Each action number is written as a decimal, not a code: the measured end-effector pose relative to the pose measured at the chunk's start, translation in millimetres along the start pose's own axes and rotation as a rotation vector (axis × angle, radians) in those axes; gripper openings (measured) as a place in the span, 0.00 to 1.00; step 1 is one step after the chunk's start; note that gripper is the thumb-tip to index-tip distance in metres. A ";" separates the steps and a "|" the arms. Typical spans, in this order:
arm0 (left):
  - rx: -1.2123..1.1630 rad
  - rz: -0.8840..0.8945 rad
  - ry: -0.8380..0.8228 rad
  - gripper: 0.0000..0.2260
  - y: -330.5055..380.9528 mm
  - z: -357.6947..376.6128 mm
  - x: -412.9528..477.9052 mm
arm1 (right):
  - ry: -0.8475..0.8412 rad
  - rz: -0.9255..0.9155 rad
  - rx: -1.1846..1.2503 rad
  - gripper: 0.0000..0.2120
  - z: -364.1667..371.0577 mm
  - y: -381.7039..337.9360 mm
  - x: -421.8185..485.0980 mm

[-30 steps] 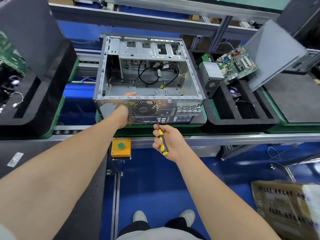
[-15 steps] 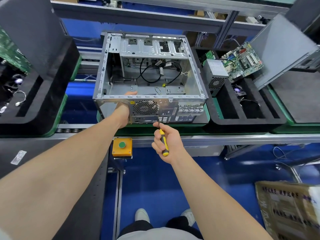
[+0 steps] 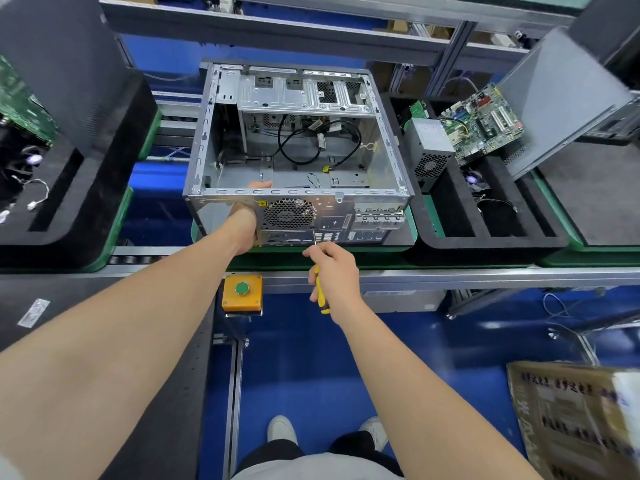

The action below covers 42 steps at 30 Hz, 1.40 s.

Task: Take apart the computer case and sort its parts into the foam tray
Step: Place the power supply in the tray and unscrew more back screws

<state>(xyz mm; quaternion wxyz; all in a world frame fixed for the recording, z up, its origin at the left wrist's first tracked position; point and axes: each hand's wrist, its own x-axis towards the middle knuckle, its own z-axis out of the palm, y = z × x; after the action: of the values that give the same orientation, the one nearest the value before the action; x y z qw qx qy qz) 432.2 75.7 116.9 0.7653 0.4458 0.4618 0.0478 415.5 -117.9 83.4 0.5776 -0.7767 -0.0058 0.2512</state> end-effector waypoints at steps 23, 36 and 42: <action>0.046 0.025 -0.001 0.18 -1.1 -3.6 -1.0 | -0.034 0.122 0.239 0.13 13.6 -8.8 -6.3; 0.040 0.033 -0.007 0.15 -2.2 -2.7 0.3 | 0.026 -0.039 -0.156 0.08 -3.4 -9.3 6.0; 0.043 0.023 -0.013 0.14 -2.8 -2.5 2.5 | -0.351 0.387 0.733 0.10 -15.9 -8.7 8.4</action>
<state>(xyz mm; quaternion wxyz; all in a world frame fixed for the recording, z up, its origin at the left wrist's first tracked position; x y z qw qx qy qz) 430.8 76.8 112.8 0.7580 0.4676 0.4527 0.0438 431.6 -126.8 91.3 0.7472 -0.4533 0.1308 0.4682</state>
